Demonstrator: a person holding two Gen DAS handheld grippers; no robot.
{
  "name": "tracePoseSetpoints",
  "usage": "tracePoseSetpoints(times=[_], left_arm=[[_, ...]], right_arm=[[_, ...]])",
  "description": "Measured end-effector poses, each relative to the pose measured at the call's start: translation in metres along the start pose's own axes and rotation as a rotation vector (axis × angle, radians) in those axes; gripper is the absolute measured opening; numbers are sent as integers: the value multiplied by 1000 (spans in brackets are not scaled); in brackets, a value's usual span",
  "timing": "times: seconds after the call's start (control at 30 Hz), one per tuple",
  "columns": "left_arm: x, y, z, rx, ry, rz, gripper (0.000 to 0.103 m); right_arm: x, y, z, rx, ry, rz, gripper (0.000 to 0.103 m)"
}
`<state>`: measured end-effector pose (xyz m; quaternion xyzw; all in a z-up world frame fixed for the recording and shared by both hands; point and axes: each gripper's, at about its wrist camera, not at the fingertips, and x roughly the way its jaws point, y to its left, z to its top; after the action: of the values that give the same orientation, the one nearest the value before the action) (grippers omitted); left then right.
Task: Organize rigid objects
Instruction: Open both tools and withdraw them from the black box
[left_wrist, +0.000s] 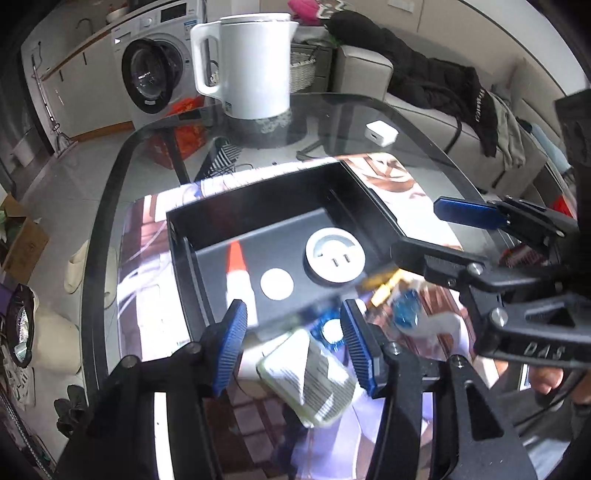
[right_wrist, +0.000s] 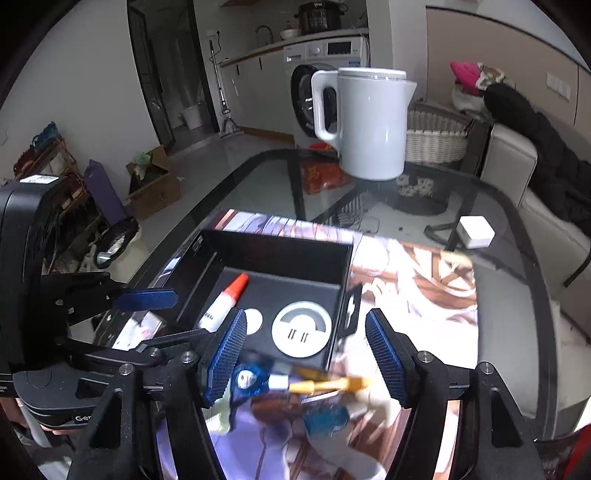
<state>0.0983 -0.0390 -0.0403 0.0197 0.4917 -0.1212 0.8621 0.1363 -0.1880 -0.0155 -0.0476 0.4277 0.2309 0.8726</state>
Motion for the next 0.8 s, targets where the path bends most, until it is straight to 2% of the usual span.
tracePoseSetpoints(times=[0.27, 0.37, 0.47, 0.57, 0.8], left_arm=[[0, -9, -20, 10, 42, -7, 60], [7, -13, -27, 17, 71, -8, 72], [18, -16, -32, 30, 97, 26, 73], [32, -15, -36, 22, 135, 35, 73], [45, -5, -37, -15, 162, 25, 73]], right_arm=[[6, -8, -29, -1, 95, 6, 69], [18, -19, -40, 31, 148, 9, 69], [32, -25, -48, 20, 188, -36, 69], [43, -29, -55, 30, 222, -37, 69], [47, -32, -59, 27, 226, -52, 69]])
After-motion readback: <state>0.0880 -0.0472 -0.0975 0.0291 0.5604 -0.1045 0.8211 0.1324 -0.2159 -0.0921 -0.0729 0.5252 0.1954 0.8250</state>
